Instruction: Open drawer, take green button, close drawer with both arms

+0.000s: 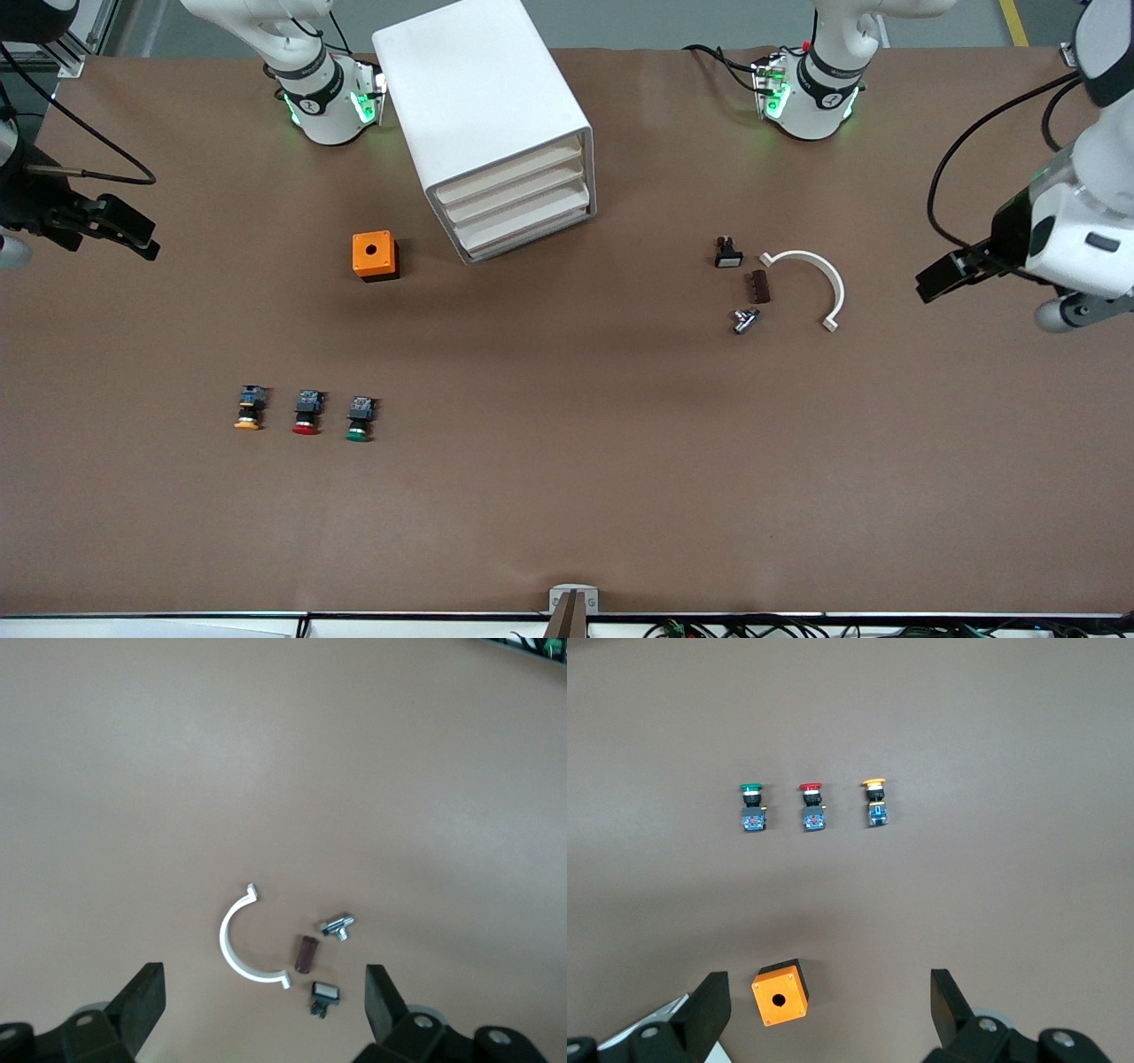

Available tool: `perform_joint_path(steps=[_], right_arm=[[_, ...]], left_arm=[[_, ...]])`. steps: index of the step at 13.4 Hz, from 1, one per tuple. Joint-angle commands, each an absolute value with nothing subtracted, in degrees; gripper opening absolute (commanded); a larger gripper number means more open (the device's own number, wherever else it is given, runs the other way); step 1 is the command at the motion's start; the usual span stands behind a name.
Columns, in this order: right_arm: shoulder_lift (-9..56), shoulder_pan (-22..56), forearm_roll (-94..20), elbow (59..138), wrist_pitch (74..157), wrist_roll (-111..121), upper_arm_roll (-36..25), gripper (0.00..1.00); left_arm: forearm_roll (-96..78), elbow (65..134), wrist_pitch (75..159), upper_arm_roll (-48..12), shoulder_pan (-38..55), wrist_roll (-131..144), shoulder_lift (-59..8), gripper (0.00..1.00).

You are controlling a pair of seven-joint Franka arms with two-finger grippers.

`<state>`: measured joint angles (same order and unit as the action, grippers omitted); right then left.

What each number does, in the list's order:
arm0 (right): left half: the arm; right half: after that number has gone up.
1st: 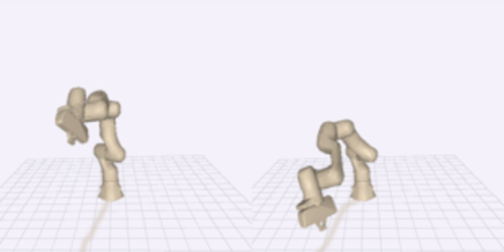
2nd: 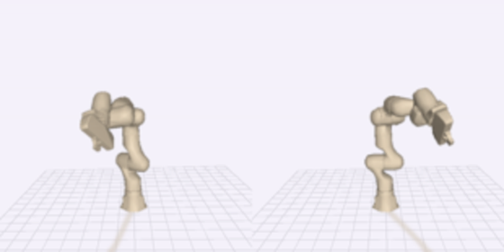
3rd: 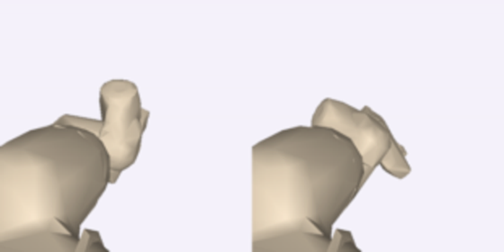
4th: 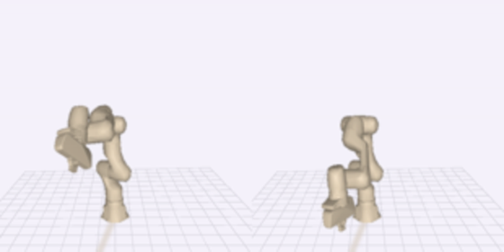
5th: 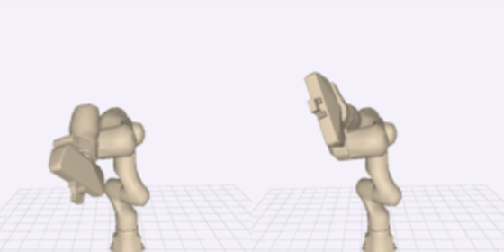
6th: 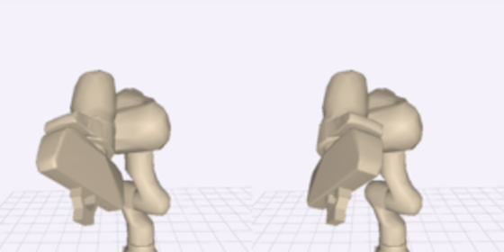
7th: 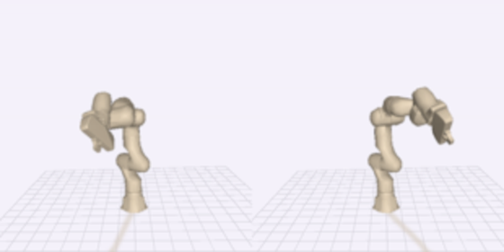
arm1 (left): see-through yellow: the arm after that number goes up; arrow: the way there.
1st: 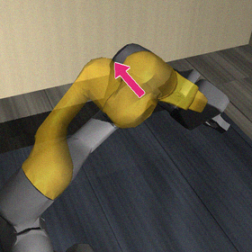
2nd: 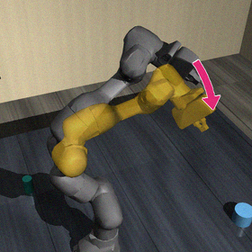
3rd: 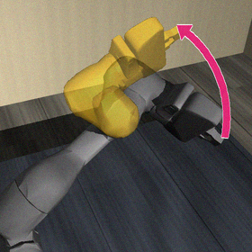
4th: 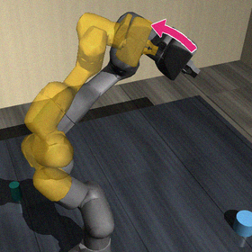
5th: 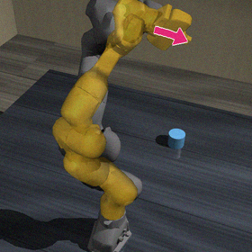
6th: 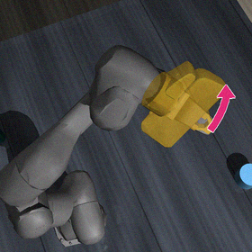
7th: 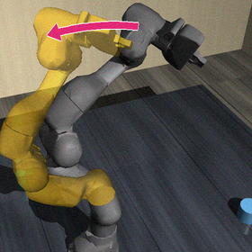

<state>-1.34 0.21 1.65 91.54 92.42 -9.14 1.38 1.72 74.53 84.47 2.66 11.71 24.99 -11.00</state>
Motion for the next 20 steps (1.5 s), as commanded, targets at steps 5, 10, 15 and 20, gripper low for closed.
perform_joint_path(steps=[5,10,15,20], right_arm=[[-1.85,-0.44,2.99,90.97,91.5,-8.79,3.07,1.0],[-1.93,-1.76,2.99,91.05,91.49,-8.79,3.96,1.0],[-1.93,-2.11,2.99,91.14,91.67,-5.81,3.43,1.0],[-1.93,-2.37,2.9,91.23,91.49,-5.89,3.43,1.0]], left_arm=[[2.02,82.85,82.6,1.67,7.39,10.82,-2.22,1.0],[1.93,94.22,85.61,-0.78,5.11,9.93,6.68,1.0],[1.85,95.19,86.22,-5.27,1.49,9.93,8.26,1.0],[1.49,94.84,84.11,-5.18,1.76,10.9,7.83,1.0]])
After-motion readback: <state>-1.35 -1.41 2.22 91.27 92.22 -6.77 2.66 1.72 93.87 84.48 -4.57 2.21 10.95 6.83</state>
